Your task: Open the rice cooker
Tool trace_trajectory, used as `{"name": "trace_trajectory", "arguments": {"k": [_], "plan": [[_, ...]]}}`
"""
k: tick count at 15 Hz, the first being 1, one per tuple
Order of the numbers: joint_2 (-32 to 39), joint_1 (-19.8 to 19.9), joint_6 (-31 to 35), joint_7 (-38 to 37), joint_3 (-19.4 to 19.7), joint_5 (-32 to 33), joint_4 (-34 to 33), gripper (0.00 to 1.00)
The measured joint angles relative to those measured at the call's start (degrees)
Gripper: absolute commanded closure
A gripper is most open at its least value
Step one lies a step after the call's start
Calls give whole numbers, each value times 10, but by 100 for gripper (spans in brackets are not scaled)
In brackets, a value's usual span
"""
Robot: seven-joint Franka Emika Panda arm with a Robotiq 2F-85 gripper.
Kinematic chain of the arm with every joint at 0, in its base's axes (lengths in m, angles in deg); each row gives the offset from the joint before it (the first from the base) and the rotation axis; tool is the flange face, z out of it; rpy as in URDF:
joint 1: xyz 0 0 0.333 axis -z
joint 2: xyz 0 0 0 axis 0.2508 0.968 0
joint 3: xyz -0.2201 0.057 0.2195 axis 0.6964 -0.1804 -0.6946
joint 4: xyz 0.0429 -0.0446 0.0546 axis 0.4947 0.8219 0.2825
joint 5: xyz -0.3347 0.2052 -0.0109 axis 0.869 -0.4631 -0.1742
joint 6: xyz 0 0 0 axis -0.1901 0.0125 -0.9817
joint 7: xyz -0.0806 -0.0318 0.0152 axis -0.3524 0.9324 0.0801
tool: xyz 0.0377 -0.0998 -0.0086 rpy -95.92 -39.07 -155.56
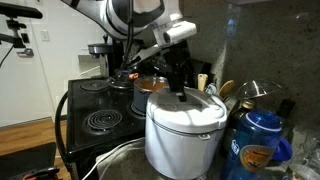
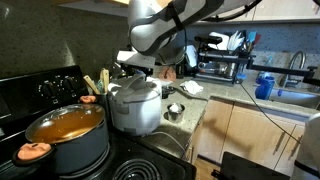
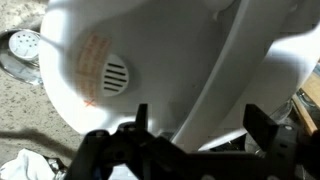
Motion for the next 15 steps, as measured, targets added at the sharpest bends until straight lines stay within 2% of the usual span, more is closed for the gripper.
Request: {"name": "trace_trajectory", "arguments": {"k": [4,7,15], "plan": [[2,-4,0,-32,0,24,-1,65],[2,-7,2,-44,0,36,-3,82],[5,-15,1,-94,0,69,-6,83]]}}
